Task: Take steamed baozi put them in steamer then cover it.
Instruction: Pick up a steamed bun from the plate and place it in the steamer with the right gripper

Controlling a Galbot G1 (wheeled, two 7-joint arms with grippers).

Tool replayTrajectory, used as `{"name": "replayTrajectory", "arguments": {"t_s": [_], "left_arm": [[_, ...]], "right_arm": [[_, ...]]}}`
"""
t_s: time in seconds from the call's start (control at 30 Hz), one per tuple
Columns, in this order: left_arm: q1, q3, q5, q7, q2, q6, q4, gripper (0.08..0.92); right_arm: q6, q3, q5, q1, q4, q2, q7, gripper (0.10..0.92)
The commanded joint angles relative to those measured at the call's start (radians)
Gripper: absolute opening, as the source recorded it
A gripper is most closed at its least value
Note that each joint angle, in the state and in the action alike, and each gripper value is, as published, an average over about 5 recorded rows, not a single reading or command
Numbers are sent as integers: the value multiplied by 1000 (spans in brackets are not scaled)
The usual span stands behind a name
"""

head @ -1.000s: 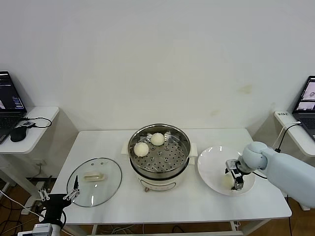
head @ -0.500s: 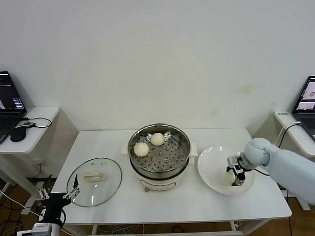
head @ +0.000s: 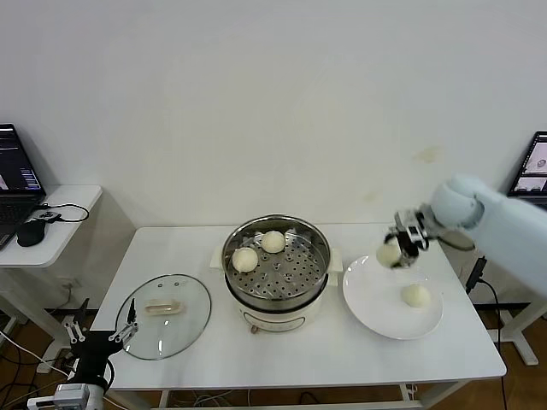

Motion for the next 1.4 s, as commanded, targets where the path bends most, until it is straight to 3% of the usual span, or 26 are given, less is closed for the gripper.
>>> {"name": "replayTrajectory", "arguments": {"t_s": [0.03, 0.23, 0.5, 1.03, 1.4], "left_arm": [[0, -7, -4, 0, -3, -1, 0, 823], [1, -26, -9, -1, -13, -3, 1, 823], [9, -50, -14, -2, -25, -4, -8, 823], [13, -55, -19, -6, -39, -9, -14, 823], [5, -50, -20, -7, -40, -12, -7, 823]], "right_arm": [[-25, -172, 183, 321, 8, 246, 38, 679], [17, -191, 199, 274, 0, 395, 43, 679], [213, -290, 160, 211, -21, 509, 11, 688], [408, -366, -32, 170, -3, 529, 4, 681], [417, -369, -28, 153, -9, 545, 29, 687]]}}
